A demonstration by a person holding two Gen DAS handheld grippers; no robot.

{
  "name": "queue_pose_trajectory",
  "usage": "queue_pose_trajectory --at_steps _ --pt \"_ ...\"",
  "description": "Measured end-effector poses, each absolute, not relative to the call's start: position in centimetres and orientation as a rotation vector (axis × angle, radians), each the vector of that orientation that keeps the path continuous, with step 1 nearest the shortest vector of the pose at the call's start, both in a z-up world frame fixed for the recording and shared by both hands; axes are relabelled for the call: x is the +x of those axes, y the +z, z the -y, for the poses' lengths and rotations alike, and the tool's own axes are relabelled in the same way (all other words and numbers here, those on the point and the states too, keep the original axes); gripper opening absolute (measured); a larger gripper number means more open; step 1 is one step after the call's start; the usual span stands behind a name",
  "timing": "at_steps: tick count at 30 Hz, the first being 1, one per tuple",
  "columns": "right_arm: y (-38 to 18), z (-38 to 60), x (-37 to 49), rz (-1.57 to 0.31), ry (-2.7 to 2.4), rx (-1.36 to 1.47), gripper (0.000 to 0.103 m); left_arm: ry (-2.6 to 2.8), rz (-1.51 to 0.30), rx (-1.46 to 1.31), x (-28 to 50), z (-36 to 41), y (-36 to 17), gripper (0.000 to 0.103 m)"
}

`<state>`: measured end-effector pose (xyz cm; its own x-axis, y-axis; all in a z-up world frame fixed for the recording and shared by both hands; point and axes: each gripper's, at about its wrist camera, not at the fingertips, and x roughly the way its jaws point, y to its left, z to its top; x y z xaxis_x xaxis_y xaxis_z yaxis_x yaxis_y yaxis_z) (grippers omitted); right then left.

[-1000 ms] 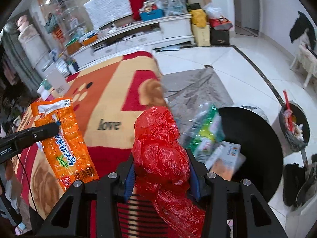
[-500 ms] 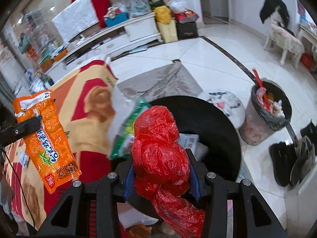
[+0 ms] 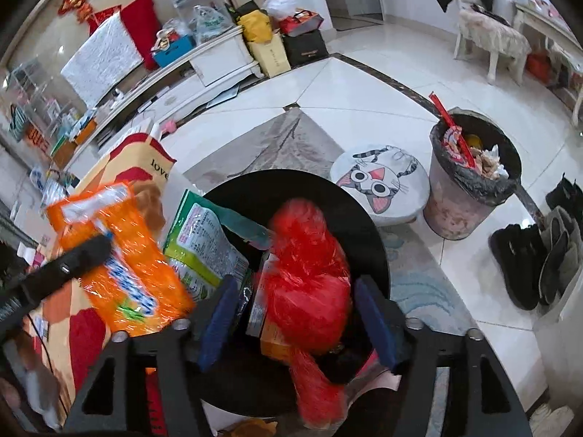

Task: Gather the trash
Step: 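Open both tools to drop the wrapper and red bag into the bin, then move both tools back over the table toward the medicine box and white tissue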

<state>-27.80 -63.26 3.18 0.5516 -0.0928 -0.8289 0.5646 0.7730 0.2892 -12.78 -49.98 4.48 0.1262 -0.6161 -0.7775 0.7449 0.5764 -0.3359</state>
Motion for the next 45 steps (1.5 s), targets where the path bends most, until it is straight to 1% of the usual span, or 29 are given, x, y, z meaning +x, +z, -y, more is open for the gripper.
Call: queue_pose_trajectory --at_steps 1,2,14,23,32,40,45 --pt "3.2 63.2 -27.9 -0.909 -0.414 0.581 0.067 -0.999 -1.048 0.147 -12.8 49.9 4.4 0.041" --pt "3.2 63.1 -27.9 -0.908 -0.412 0.58 0.067 -1.006 -1.048 0.145 -13.0 50.0 4.4 0.043" --pt "3.0 61.3 -27.2 -0.935 -0.385 0.557 0.067 -0.931 -1.048 0.161 -12.5 46.9 5.0 0.043" --pt "3.8 57.4 -25.7 -0.956 -0.319 0.495 0.067 -0.837 -1.016 0.176 -11.8 42.2 5.4 0.043" --pt "5.2 51.7 -22.8 -0.963 -0.209 0.428 0.068 -0.732 -1.034 0.131 -10.1 35.3 4.8 0.043" --pt "6.0 45.8 -19.6 -0.975 -0.079 0.37 0.068 -0.555 -1.034 0.052 -5.6 26.2 3.9 0.043" --pt "6.2 42.0 -17.2 -0.985 0.005 0.342 0.068 -0.453 -1.046 0.026 -2.8 21.9 2.9 0.043"
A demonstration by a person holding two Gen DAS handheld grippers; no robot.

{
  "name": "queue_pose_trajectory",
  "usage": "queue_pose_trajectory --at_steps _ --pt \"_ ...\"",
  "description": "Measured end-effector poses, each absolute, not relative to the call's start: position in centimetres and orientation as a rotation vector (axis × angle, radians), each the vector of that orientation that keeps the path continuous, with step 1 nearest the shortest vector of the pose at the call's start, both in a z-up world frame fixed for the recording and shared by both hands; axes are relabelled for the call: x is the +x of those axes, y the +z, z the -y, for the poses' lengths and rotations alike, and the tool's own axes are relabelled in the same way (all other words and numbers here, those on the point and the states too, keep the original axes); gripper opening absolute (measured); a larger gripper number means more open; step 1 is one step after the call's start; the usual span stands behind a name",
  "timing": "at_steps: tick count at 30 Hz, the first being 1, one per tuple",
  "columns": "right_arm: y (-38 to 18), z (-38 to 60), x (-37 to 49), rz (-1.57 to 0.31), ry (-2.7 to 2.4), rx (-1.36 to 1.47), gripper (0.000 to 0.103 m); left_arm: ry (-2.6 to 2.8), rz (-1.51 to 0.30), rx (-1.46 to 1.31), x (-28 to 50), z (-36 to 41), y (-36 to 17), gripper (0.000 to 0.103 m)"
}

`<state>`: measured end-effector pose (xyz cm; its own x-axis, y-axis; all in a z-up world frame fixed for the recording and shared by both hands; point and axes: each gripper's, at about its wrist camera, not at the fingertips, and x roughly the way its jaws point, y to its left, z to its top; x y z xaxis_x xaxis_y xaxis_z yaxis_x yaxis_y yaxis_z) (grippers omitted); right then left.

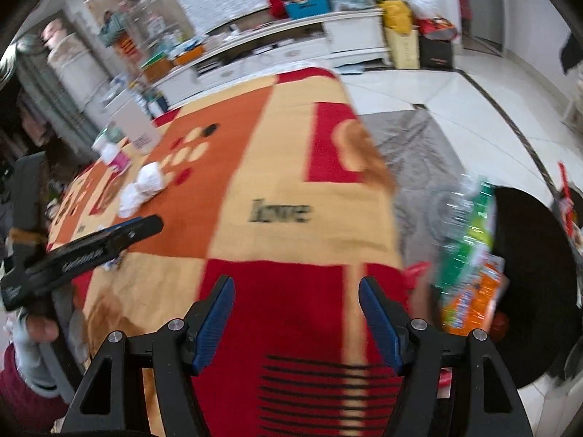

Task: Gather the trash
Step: 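Move both tools back over the table toward the medicine box and white tissue, then grasp the white-blue medicine box with the left tool while the right tool grasps the white tissue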

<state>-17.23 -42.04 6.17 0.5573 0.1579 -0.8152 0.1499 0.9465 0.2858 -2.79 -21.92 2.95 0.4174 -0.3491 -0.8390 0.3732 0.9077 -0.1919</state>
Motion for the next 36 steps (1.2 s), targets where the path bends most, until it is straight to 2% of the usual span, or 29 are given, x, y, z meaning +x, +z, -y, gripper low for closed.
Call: queue_pose_trajectory --at_steps 10,20,26,29,36 --pt "5.7 34.7 -13.2 -1.027 0.148 0.26 0.069 -0.426 -1.162 0.0 -3.5 13.2 1.9 0.043" --pt "4.1 29.1 -8.4 -1.077 0.27 0.258 0.07 -0.392 -1.172 -0.12 -6.9 4.5 4.2 0.043" --pt "3.8 26.8 -3.5 -1.118 0.327 0.323 0.07 -0.391 -1.122 -0.151 -7.9 2.6 6.0 0.045" --pt "3.8 26.1 -0.9 -1.131 0.323 0.349 0.07 -0.373 -1.119 -0.152 -7.5 1.9 5.6 0.05" --pt "3.6 24.3 4.1 -1.139 0.263 0.346 0.076 -0.307 -1.101 -0.126 -5.6 1.3 4.2 0.05"
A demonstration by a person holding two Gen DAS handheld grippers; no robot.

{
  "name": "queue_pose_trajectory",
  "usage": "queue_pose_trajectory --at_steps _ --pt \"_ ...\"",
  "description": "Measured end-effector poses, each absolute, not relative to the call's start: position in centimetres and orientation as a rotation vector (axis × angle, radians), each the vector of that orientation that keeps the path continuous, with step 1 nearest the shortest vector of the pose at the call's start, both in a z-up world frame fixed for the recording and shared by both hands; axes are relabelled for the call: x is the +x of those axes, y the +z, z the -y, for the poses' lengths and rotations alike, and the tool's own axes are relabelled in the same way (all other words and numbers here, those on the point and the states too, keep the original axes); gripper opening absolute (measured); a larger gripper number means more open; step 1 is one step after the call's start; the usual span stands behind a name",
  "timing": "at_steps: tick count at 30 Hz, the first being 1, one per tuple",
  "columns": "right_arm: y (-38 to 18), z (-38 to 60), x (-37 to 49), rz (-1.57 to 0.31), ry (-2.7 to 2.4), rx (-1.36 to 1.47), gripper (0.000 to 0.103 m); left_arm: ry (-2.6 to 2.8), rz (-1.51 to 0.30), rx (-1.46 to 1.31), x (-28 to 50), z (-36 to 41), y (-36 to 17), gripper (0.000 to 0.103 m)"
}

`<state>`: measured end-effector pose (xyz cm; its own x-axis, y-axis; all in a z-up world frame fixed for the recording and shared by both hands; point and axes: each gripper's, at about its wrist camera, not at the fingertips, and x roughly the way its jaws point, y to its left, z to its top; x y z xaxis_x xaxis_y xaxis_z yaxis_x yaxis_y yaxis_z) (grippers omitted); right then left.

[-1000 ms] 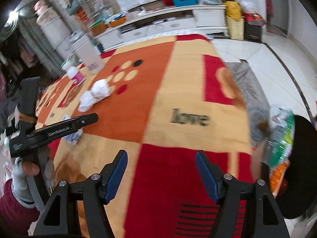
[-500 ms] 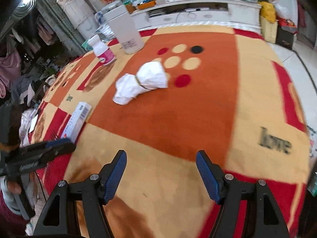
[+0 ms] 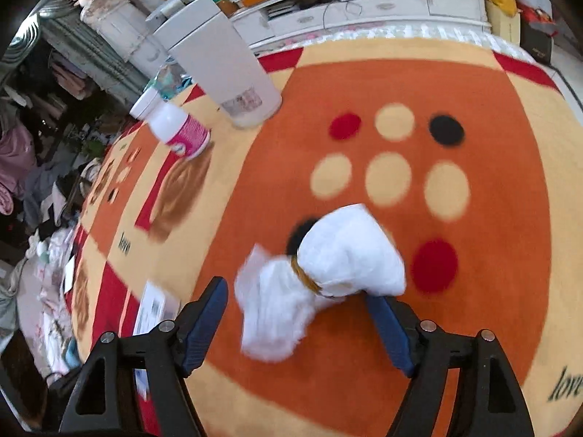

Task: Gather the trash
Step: 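Grasp the white-blue medicine box with the left tool while the right tool grasps the white tissue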

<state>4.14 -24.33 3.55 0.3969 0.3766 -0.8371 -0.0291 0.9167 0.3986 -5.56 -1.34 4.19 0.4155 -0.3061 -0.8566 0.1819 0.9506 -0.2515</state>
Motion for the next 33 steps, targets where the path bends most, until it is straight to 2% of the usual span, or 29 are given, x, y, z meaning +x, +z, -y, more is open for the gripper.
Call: queue_pose_trajectory --at_steps 9,15,23,26,28,29,33 --pt "3.3 22.9 4.6 -1.111 0.239 0.231 0.078 -0.27 -1.075 -0.041 -3.5 2.5 3.3 0.051" --pt "3.9 24.0 3.4 -1.089 0.225 0.304 0.078 -0.262 -1.049 -0.058 -3.4 1.2 4.0 0.051" --pt "3.4 23.5 5.1 -1.095 0.22 0.341 0.078 -0.305 -1.121 -0.061 -2.9 2.6 2.2 0.051" --pt "3.4 22.4 5.0 -1.078 0.248 0.276 0.053 -0.292 -1.119 -0.057 -2.8 3.2 1.6 0.051" --pt "3.6 22.1 4.6 -1.073 0.262 0.224 0.048 -0.29 -1.119 -0.076 -2.7 3.2 1.6 0.05" --pt "3.7 22.1 4.3 -1.072 0.272 0.209 0.043 -0.294 -1.116 -0.091 -2.8 3.1 1.6 0.045" --pt "4.8 22.2 2.4 -1.067 0.333 0.179 0.039 -0.329 -1.115 -0.129 -3.3 3.1 2.0 0.045"
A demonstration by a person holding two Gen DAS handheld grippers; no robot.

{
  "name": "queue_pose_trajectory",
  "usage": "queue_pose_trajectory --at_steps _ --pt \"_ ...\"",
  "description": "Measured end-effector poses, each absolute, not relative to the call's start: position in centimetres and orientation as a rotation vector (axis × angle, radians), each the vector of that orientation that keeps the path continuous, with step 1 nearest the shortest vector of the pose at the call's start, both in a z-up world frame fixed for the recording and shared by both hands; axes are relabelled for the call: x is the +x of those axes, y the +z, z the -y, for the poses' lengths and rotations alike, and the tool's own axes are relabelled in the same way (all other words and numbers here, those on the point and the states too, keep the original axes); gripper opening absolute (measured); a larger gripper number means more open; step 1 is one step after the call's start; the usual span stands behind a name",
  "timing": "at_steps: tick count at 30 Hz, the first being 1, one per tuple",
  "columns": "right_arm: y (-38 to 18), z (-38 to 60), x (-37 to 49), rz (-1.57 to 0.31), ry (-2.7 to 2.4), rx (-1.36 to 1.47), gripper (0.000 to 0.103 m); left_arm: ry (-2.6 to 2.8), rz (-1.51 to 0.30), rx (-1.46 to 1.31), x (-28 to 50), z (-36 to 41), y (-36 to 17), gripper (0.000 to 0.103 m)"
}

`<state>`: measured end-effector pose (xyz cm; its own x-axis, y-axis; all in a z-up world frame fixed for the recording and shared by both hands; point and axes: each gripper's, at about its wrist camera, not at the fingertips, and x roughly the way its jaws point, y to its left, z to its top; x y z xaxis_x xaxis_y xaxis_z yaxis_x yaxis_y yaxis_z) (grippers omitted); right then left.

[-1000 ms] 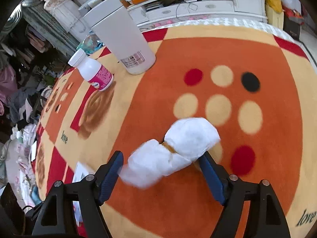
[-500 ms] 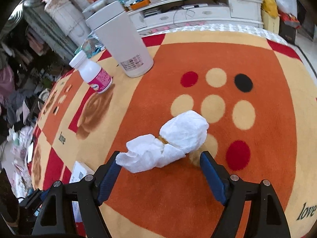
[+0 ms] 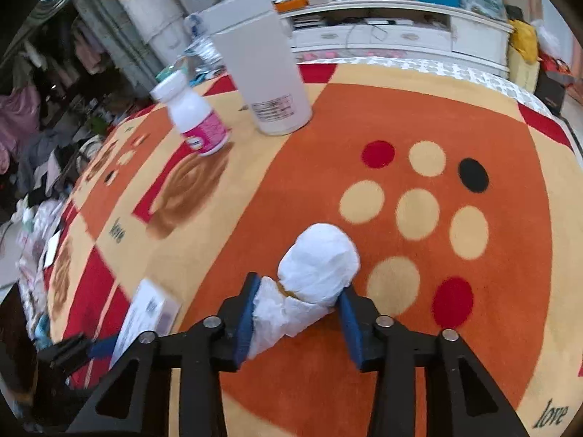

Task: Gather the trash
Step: 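Grasp the white-blue medicine box with the left tool while the right tool grasps the white tissue, then carry the medicine box and tissue over the black bin with both tools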

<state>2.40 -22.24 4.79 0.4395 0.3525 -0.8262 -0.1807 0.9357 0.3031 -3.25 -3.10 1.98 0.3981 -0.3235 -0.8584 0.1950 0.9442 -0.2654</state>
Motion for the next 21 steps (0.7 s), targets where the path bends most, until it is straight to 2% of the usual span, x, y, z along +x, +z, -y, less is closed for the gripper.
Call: queue_pose_trajectory --at_steps 9,21 --pt "7.2 22.5 -4.2 -1.069 0.427 0.086 0.038 -0.377 -1.061 -0.125 -5.7 5.2 4.3 0.044" --pt "6.8 26.2 -10.5 -1.068 0.371 0.117 0.038 -0.417 -1.036 -0.034 -8.7 10.6 5.0 0.044"
